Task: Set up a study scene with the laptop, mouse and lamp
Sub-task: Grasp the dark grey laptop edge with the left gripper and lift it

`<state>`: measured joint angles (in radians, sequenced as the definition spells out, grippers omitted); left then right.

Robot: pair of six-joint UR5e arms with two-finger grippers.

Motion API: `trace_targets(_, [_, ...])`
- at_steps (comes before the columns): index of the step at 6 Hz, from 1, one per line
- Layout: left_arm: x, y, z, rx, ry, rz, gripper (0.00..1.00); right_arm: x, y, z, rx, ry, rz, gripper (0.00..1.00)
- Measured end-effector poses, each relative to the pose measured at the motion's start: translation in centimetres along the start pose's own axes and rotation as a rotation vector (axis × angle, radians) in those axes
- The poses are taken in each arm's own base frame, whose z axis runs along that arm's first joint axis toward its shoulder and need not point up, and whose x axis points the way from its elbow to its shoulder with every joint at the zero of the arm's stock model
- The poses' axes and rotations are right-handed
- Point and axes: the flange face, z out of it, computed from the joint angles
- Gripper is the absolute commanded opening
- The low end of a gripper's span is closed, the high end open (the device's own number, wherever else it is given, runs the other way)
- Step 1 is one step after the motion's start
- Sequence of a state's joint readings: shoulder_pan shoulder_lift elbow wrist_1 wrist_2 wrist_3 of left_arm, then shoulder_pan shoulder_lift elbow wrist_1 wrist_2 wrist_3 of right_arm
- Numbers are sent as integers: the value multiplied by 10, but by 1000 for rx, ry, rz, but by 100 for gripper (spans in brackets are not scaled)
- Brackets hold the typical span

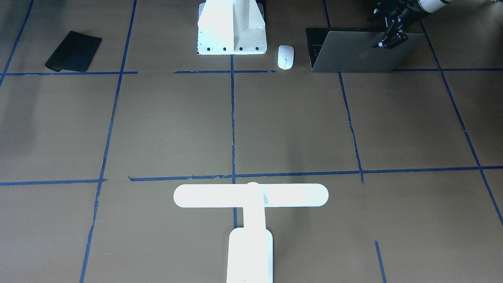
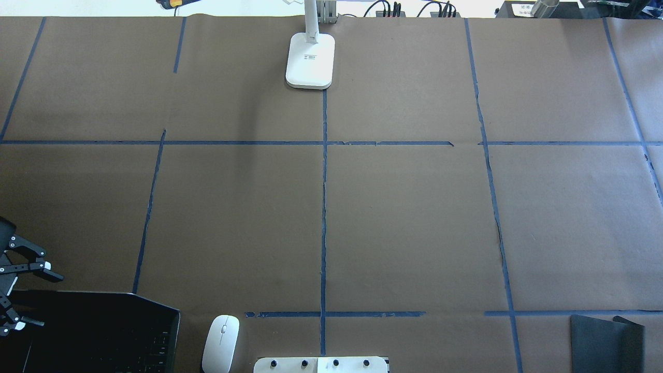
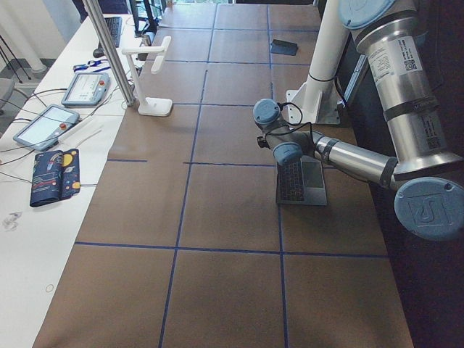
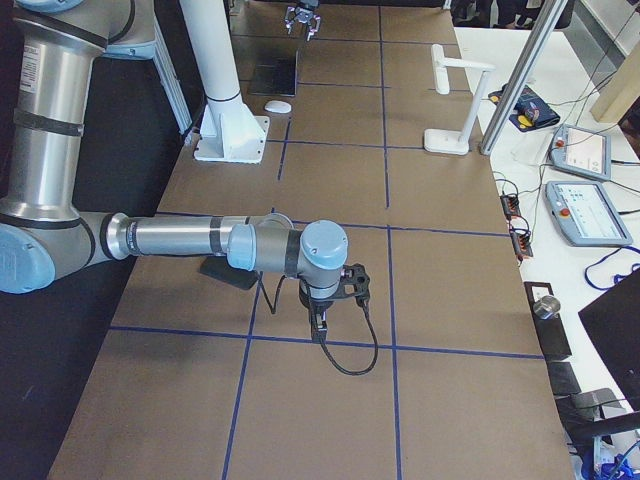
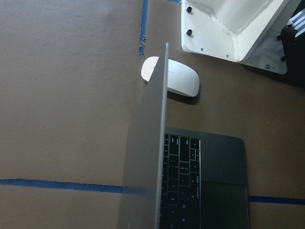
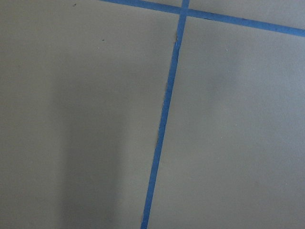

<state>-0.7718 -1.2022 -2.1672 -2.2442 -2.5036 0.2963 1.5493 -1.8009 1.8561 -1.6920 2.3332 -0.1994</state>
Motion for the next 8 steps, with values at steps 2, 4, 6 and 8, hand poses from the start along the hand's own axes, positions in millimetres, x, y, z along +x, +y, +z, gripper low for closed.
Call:
trace_targets(2, [-10, 11, -1, -9, -19, 15, 0, 0, 0, 0, 0, 0, 0, 100])
trace_targets(4, [-22, 13, -12, 0, -65, 51, 0, 0, 0, 0, 0, -1, 0, 100])
trace_targets(6, [-33, 4, -24, 22, -104, 70, 0, 0, 0, 0, 0, -2, 0, 100])
trace_targets(8, [-61, -14, -42, 53, -175, 147, 0, 0, 0, 0, 0, -2, 1, 100])
